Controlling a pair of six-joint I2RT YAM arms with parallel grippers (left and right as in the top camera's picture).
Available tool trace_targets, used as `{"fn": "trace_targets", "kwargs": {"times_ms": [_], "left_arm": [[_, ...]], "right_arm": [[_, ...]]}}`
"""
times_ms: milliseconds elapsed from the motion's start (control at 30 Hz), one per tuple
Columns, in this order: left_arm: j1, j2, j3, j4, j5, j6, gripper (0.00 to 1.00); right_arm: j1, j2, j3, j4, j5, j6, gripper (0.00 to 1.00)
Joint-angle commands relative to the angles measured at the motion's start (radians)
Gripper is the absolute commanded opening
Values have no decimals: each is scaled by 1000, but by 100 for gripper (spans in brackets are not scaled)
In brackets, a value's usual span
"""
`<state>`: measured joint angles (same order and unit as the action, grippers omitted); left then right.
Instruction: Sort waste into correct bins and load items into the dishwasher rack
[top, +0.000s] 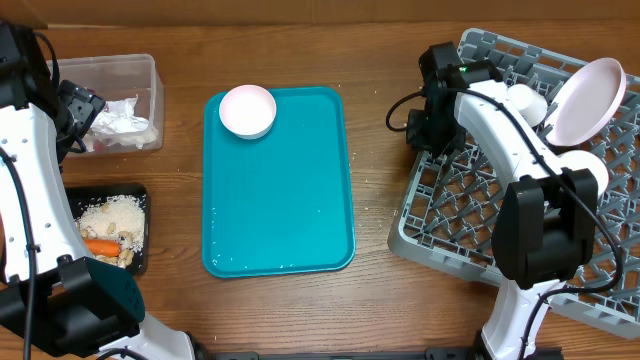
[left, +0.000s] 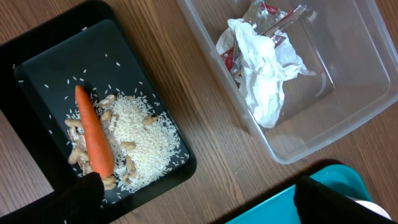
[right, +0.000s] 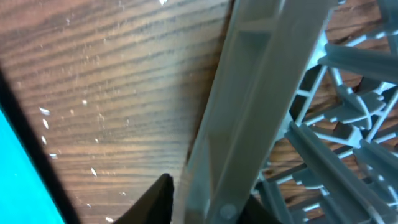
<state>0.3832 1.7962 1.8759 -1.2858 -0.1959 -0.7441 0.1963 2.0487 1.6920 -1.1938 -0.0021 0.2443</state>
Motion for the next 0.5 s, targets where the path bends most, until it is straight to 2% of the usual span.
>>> {"fn": "trace_targets", "kwargs": {"times_ms": [0,133,467], "left_arm": [[-4,-3,5,1,-14,11,100],[-4,-3,5,1,-14,11,100],[-4,-3,5,1,-14,11,100]], "right_arm": [[0,6,-3,-12,-37,-89,24],[0,6,-3,-32,-37,-123,15],[1,6,-3,-54,-41,-190,15]]}}
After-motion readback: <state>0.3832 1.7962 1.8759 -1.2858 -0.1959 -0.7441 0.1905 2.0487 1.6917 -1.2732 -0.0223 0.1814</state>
